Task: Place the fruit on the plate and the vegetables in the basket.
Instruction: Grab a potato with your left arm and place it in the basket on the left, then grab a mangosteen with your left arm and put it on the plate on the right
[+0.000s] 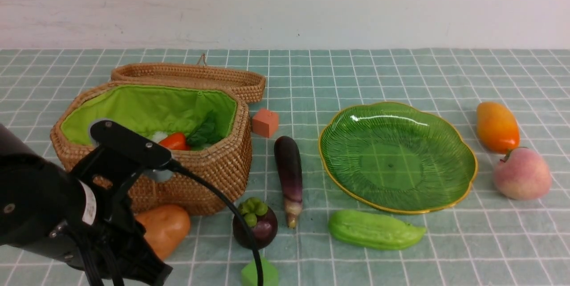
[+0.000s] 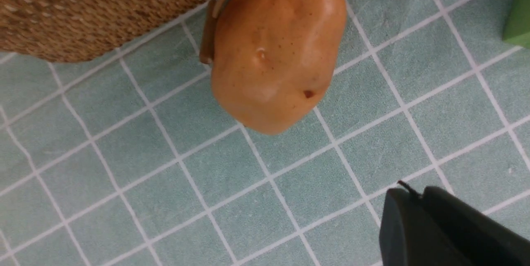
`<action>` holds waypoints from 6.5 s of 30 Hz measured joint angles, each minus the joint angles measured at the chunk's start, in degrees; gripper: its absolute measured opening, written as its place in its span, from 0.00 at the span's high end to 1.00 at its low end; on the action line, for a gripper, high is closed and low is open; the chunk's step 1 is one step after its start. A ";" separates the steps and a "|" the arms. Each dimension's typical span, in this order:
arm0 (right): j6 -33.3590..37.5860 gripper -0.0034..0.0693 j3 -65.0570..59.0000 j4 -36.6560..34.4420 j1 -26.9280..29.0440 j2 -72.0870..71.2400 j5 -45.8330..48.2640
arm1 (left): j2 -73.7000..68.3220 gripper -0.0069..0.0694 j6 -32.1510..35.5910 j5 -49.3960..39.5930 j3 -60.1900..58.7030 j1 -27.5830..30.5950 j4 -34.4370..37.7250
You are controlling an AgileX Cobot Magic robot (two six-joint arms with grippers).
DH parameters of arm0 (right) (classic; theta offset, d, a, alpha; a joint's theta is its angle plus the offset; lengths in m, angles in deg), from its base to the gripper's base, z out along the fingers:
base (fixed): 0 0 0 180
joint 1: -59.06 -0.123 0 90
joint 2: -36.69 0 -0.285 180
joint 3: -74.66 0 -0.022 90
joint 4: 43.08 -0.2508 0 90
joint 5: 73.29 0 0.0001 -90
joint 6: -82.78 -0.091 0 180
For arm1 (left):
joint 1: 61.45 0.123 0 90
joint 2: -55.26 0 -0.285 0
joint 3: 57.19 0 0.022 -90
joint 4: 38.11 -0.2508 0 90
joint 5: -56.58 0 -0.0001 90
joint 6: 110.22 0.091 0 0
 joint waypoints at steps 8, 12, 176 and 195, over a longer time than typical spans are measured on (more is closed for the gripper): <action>0.00 0.63 0.00 -0.22 0.00 0.00 0.18 | -0.19 0.35 0.00 5.56 -0.04 0.00 -2.64; 0.00 0.63 0.00 -0.38 0.00 0.00 0.20 | -2.71 0.13 -0.06 7.65 -0.04 0.00 -5.03; 0.00 0.63 0.27 -2.94 0.00 0.00 2.56 | -26.42 0.66 -7.59 -9.56 25.38 -16.07 -0.35; 0.00 0.63 0.27 -3.05 0.00 0.00 5.28 | -35.16 0.10 -22.05 1.33 25.67 -16.07 -13.62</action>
